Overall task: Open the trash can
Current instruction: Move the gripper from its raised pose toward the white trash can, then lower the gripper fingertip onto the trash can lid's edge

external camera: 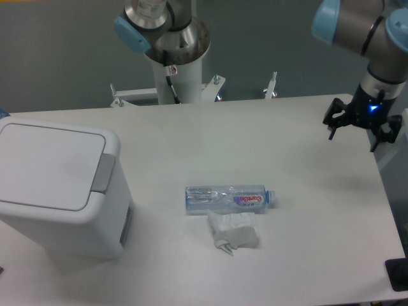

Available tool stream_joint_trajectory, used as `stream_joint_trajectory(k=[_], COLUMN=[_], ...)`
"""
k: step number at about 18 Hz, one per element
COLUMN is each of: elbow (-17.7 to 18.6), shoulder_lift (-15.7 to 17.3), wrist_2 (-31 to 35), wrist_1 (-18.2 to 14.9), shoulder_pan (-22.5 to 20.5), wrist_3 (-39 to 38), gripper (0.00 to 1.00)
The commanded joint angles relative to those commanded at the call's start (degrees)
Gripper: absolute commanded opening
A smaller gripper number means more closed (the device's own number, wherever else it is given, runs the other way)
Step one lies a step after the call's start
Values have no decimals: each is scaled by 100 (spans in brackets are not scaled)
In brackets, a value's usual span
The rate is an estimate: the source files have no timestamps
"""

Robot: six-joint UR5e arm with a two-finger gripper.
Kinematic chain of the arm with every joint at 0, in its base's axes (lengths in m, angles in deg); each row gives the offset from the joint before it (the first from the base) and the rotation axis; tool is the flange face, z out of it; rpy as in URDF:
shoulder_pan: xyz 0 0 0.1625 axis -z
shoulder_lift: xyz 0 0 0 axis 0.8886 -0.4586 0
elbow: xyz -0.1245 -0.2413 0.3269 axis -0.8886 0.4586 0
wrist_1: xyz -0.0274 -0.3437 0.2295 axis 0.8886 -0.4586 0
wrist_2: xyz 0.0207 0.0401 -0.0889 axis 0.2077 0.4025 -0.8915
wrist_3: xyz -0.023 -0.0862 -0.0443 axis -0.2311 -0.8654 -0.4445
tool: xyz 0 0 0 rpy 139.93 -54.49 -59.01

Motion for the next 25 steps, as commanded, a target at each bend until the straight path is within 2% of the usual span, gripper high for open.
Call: stream_joint_trajectory(k=[2, 4, 7, 11, 16, 21, 25], elbow=[-44, -35, 26, 18, 35, -44, 0], shoulder_lift=[9, 70, 158, 421, 589, 764, 922], wrist_2=[-125, -195, -529, -530, -556, -749, -741], wrist_1=[298, 405, 405, 405, 396, 405, 405], shoulder_pan=[35, 105, 377, 975, 1792, 2188, 2767], wrist_3=[-931, -1496, -1831, -2262, -2868, -3615, -4046], gripper=[100, 100, 100, 100, 100, 100, 100])
